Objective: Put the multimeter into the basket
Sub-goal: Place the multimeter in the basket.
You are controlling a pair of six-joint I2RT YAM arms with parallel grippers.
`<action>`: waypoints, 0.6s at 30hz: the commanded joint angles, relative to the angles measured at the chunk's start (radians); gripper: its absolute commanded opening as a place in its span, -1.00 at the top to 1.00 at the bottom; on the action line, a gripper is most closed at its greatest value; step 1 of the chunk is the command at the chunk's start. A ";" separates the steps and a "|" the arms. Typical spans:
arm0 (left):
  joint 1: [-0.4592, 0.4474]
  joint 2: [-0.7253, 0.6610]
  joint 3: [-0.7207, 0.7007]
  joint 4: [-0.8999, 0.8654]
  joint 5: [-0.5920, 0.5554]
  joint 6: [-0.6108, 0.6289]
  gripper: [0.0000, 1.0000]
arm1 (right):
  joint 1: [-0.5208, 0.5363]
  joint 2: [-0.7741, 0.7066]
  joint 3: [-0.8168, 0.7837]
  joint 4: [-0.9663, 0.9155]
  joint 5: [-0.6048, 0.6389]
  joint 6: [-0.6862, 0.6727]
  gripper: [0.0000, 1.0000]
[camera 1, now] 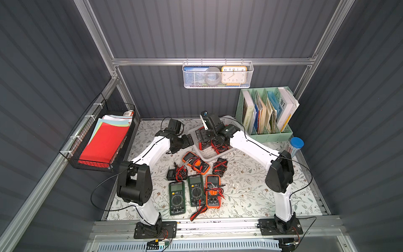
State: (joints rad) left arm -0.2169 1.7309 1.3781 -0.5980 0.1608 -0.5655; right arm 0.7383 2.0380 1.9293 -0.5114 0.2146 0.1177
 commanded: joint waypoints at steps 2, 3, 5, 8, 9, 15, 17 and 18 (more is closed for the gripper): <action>0.005 0.014 0.023 -0.003 0.008 -0.006 -0.99 | -0.018 0.068 0.071 -0.034 0.003 0.031 -0.98; 0.004 0.013 0.024 -0.005 0.007 -0.005 -0.99 | -0.024 0.111 0.118 -0.071 -0.007 0.041 -0.98; 0.004 0.009 0.027 -0.012 0.004 -0.003 -0.98 | -0.030 0.184 0.196 -0.122 -0.017 0.049 -0.98; 0.005 0.007 0.027 -0.018 0.002 0.001 -0.99 | -0.039 0.270 0.281 -0.144 -0.025 0.061 -0.98; 0.005 0.008 0.027 -0.021 0.000 0.003 -0.99 | -0.045 0.308 0.327 -0.162 -0.029 0.072 -0.98; 0.005 0.021 0.027 -0.023 -0.002 0.000 -0.98 | -0.080 0.478 0.433 -0.141 -0.062 0.103 -0.98; 0.005 0.028 0.063 -0.023 -0.001 -0.001 -0.98 | -0.084 0.530 0.474 -0.150 -0.078 0.091 -0.98; 0.004 0.031 0.064 -0.024 0.000 -0.002 -0.98 | -0.085 0.557 0.514 -0.180 -0.085 0.083 -0.98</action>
State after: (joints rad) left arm -0.2169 1.7412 1.3956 -0.6094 0.1604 -0.5655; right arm 0.6609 2.5210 2.3882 -0.6167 0.1623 0.1947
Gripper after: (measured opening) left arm 0.992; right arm 0.989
